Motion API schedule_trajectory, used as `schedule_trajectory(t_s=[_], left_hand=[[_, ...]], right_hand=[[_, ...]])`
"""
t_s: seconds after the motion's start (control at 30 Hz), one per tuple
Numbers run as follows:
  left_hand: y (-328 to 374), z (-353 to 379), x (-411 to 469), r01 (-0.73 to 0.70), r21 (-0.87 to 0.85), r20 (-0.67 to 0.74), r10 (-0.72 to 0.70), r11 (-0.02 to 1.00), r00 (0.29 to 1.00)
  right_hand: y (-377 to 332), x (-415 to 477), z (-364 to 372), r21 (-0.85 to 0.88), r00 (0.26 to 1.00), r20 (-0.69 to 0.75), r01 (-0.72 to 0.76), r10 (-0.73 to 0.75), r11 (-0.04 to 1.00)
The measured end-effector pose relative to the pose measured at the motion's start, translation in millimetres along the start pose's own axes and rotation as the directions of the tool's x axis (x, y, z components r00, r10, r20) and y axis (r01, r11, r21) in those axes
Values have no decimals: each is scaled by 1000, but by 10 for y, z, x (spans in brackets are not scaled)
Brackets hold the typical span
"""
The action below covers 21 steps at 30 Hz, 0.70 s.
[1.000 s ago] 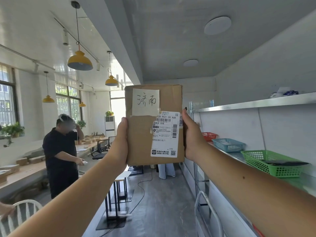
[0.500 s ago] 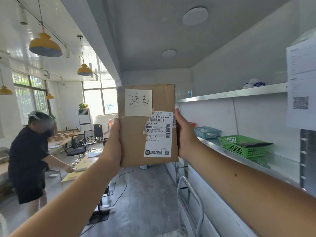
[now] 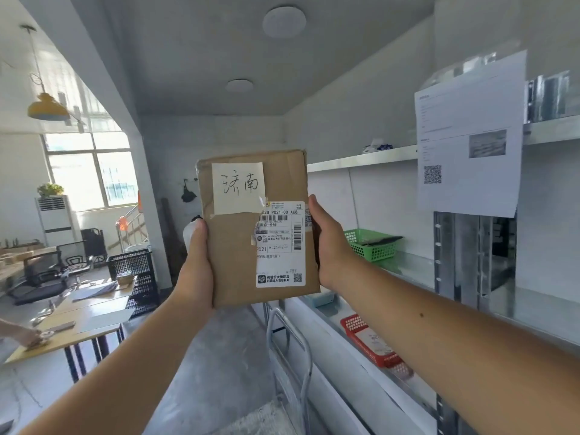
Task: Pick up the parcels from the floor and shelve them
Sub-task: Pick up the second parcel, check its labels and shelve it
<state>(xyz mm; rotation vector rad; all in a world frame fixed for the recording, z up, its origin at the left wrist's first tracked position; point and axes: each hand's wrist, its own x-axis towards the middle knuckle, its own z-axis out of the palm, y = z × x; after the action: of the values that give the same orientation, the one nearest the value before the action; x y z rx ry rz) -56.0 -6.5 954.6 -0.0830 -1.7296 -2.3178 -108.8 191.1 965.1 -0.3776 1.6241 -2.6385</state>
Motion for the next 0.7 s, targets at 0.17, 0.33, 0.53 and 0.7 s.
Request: schedule_trajectory(t_s=[0.17, 0.33, 0.53, 0.7], left_hand=[[-47, 472, -245, -6, -40, 46, 8, 999, 999], [-106, 1062, -615, -13, -14, 138, 15, 1000, 990], [-361, 1697, -1020, 43, -1, 259, -41, 999, 965], [-549, 2225, -1545, 147, -67, 408, -107, 987, 907]], right_hand=[[-280, -368, -394, -10, 996, -78, 41, -41, 999], [-630, -899, -843, -28, 985, -153, 75, -79, 997], [-978, -1652, -1466, -50, 954, -277, 106, -115, 993], [-1201, -2236, -1940, -70, 926, -347, 131, -147, 989]])
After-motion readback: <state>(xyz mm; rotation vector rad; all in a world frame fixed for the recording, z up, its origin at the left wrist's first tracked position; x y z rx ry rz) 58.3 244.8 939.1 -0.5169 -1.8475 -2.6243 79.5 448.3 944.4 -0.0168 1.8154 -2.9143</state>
